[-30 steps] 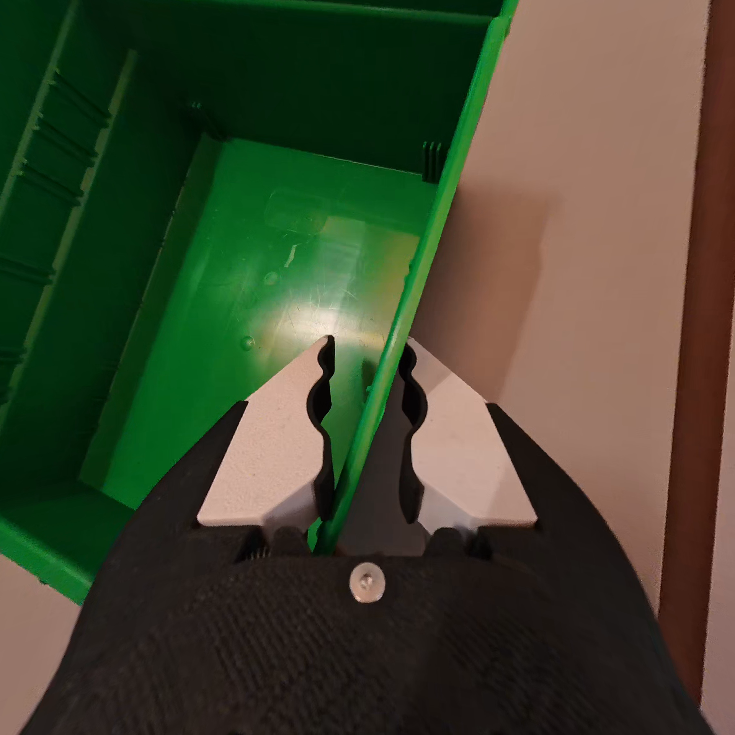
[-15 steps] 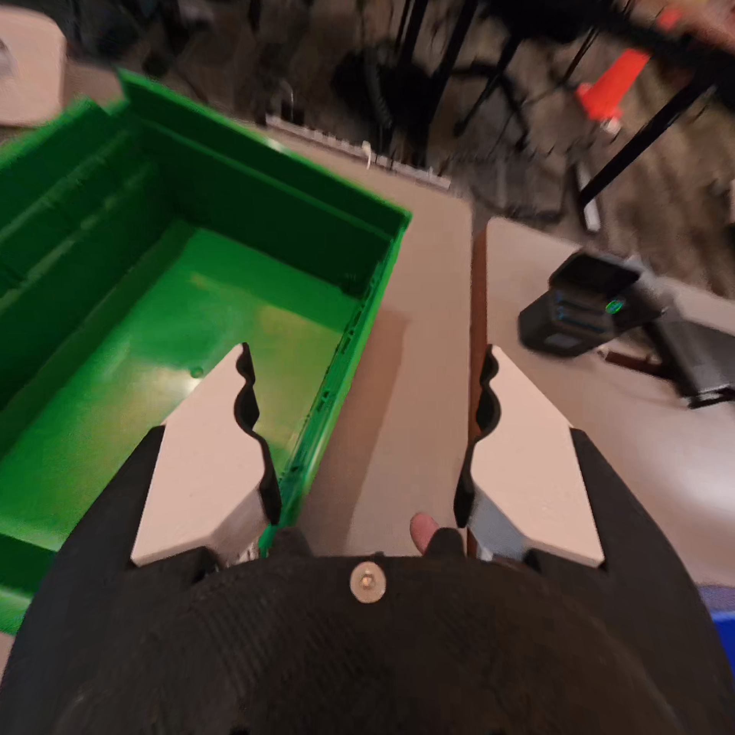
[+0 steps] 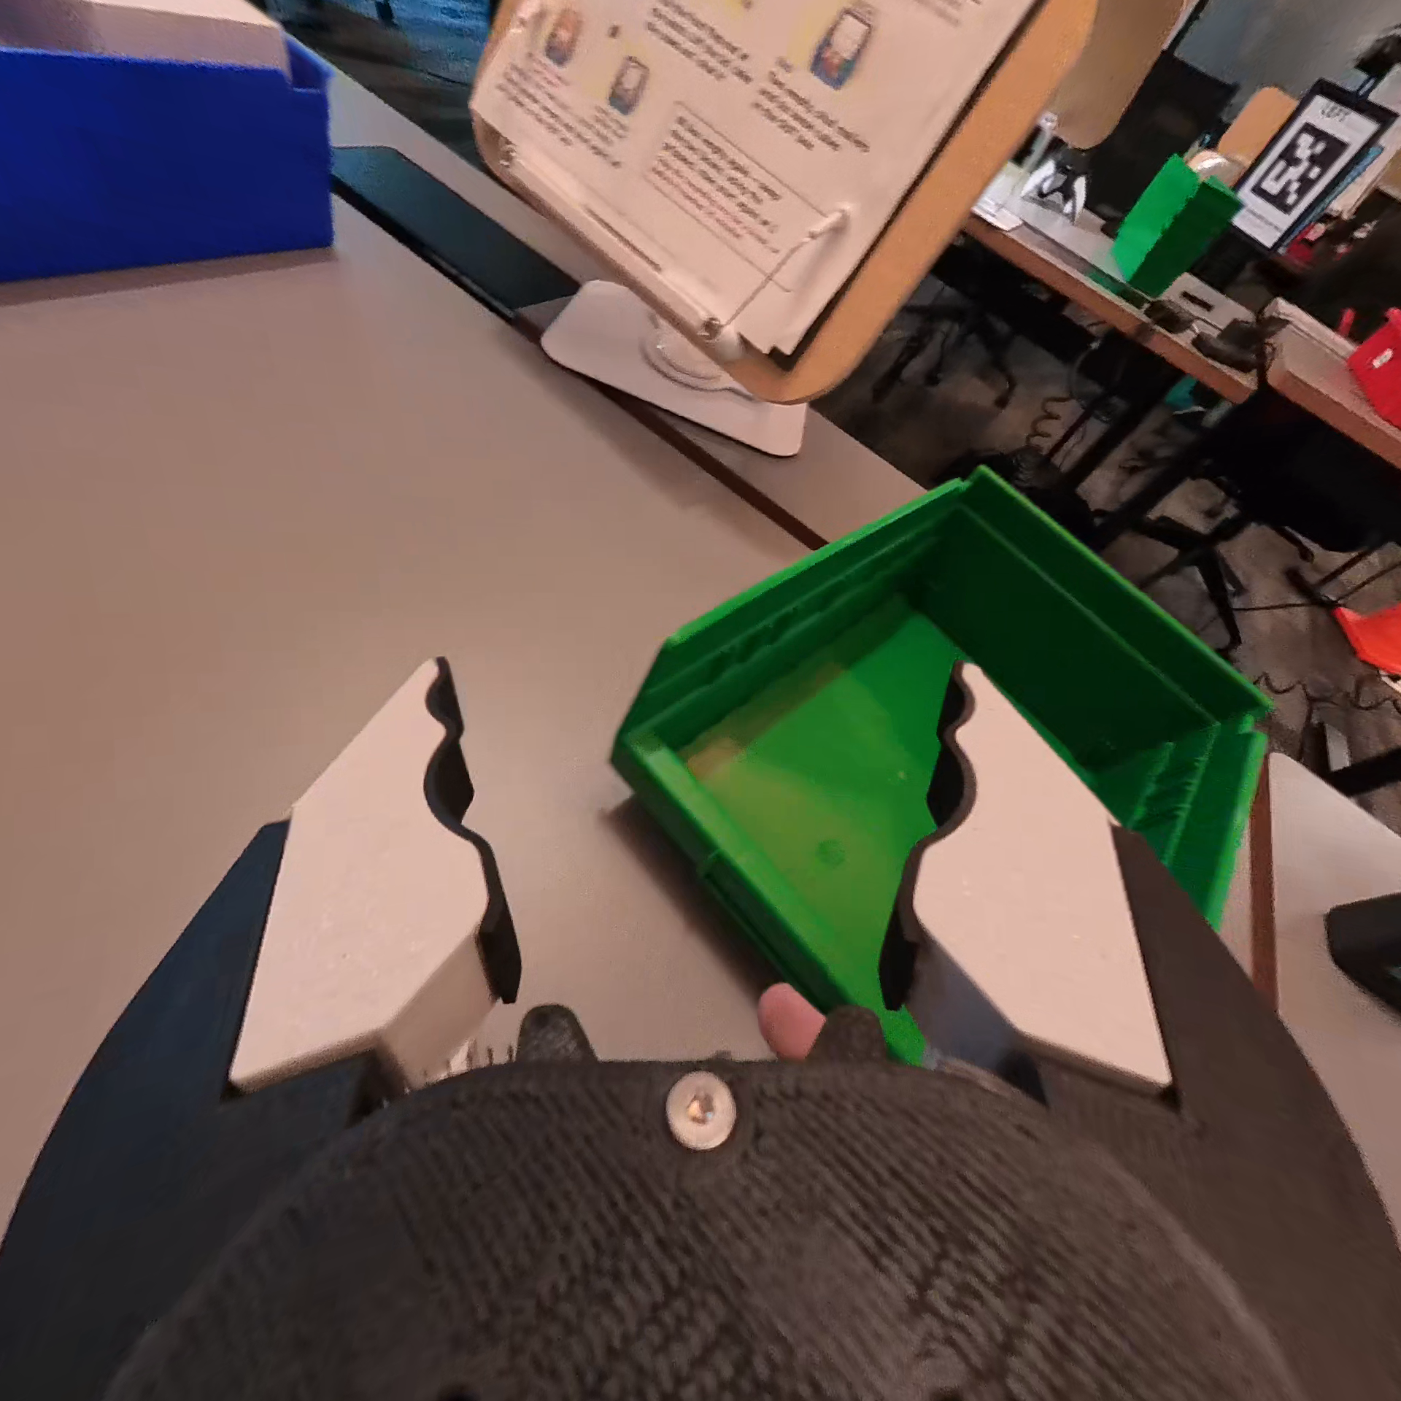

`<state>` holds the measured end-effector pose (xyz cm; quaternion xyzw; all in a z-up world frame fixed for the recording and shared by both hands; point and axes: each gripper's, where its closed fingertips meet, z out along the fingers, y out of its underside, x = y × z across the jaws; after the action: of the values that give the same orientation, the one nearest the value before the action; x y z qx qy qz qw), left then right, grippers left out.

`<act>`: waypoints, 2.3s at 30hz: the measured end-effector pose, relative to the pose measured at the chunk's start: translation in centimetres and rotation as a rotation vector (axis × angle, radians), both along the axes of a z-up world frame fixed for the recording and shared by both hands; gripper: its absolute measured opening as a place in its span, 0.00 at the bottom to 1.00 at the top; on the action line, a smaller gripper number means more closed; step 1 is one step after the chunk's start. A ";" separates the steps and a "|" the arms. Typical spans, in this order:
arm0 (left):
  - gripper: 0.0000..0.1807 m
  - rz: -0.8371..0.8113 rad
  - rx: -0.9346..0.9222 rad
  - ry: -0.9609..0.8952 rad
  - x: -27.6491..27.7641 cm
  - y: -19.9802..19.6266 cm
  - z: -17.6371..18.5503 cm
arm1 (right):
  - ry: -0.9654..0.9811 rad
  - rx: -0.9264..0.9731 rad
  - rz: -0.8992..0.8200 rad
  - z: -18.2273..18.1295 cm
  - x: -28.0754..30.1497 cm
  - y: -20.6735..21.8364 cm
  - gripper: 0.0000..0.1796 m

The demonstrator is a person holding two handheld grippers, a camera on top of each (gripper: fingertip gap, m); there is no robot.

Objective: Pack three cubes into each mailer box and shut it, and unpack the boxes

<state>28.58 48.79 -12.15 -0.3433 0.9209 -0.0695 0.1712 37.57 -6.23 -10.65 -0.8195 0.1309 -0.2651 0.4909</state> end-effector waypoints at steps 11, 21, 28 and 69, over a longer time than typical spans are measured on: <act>0.67 0.013 0.001 0.298 2.0 1.0 -4.9 | 0.017 -0.057 0.023 -4.4 -5.2 0.2 0.68; 0.67 -0.044 0.094 0.361 -1.1 1.2 -5.3 | 0.014 -0.076 0.023 -5.3 -4.8 1.1 0.65; 0.73 -0.067 0.186 0.362 -1.3 2.4 -7.1 | 0.021 -0.079 0.021 -5.8 -5.1 1.0 0.64; 0.71 -0.131 0.151 0.264 -10.6 -41.3 -12.3 | -0.249 -0.009 -0.078 1.0 -7.1 -4.7 0.47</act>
<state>18.02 7.47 -24.50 -0.2750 0.9583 0.0346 0.0693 30.43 -10.96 -9.63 -0.7766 0.0995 -0.3843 0.4892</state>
